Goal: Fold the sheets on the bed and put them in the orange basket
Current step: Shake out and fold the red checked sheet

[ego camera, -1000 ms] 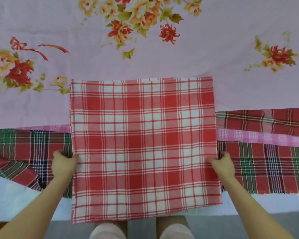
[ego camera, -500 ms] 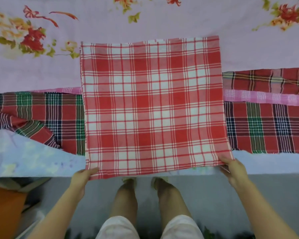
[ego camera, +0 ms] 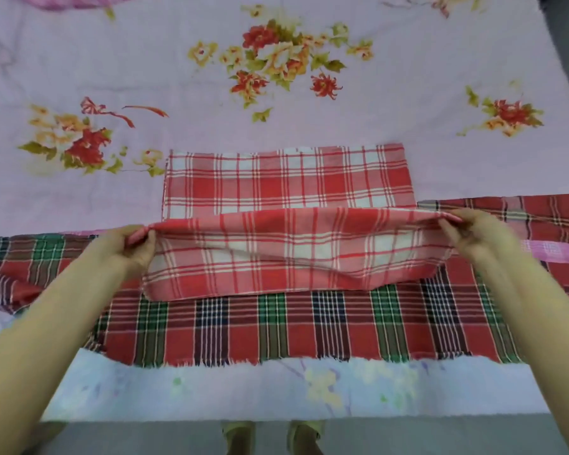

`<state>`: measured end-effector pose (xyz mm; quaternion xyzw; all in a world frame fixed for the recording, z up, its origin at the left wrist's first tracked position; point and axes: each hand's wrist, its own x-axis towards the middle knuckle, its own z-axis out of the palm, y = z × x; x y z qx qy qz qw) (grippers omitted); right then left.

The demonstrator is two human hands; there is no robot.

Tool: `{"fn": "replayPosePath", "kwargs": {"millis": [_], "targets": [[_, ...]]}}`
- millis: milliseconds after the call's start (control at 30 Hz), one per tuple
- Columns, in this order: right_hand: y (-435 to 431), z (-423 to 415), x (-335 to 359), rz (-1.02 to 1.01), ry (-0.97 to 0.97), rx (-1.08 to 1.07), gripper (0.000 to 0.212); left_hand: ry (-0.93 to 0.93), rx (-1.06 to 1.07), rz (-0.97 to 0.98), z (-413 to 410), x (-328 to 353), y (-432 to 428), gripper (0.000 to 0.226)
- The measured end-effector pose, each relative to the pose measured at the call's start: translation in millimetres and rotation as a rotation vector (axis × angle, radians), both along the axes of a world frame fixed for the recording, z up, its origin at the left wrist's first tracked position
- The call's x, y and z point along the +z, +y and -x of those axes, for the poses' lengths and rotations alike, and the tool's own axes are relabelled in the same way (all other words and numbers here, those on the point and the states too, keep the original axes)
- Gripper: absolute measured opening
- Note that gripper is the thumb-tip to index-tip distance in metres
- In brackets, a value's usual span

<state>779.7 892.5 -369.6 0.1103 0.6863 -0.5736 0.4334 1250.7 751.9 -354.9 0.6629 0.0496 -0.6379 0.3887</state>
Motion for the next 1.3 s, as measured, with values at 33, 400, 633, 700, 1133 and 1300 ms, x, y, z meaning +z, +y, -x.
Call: {"fn": "replayPosePath", "kwargs": {"millis": [33,400,633,700,1133,1300], "targets": [[-20,3,2,0.033,0.017,0.006,0.026,0.001,0.019,0.025,5,1,-20,0.068],[-175,25,-28,0.155,0.124,0.045,0.010,-0.004,0.013,0.314,52,-40,-149,0.039],[-98,6,-74,-0.380,0.786,0.500,0.020,-0.666,-0.517,0.342,22,-108,-95,0.023],[-63,0,-90,-0.598,0.974,0.616,0.044,-1.085,-0.698,0.132,1,-135,-62,0.040],[-1,-7,-77,-0.225,0.446,0.501,0.016,-0.515,-0.411,0.200,-3,-116,-8,0.025],[76,-23,-50,-0.362,0.376,0.526,0.028,-0.507,-0.562,-0.024,-49,-86,51,0.024]]}}
